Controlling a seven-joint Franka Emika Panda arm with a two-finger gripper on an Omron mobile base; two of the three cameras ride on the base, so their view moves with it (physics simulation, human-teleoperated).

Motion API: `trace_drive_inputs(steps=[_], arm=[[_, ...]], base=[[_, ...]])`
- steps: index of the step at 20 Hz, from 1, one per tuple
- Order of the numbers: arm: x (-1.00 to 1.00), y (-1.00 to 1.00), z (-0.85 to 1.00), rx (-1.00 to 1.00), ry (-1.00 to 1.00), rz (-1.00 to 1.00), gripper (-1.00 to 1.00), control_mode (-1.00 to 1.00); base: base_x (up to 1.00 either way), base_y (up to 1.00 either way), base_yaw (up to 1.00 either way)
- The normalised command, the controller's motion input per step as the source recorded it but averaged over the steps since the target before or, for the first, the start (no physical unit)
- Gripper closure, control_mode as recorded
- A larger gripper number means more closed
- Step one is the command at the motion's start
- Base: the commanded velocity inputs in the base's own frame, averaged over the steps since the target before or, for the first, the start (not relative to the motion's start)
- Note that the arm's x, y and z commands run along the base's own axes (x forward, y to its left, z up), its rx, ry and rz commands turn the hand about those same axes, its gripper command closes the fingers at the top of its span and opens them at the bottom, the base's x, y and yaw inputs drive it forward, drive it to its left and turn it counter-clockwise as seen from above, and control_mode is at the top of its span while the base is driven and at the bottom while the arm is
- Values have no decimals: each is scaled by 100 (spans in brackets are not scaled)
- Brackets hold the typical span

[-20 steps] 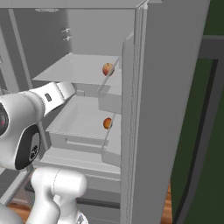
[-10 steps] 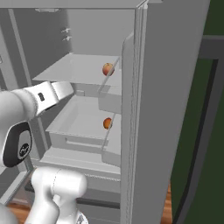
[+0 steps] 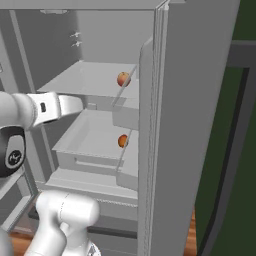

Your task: Retrieve the peach and mango from the fridge and place them into the bowl on the dining table.

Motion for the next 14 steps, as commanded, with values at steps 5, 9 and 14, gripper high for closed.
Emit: trace_drive_inputs(steps=[5, 9, 14], arm=[[0, 0, 0, 16, 16, -4, -100, -100], [4, 0, 0, 9, 11, 0, -100, -100], [1, 0, -8, 6, 1, 0, -100, -100]], base=[[0, 0, 0], [0, 0, 0], [0, 0, 0]])
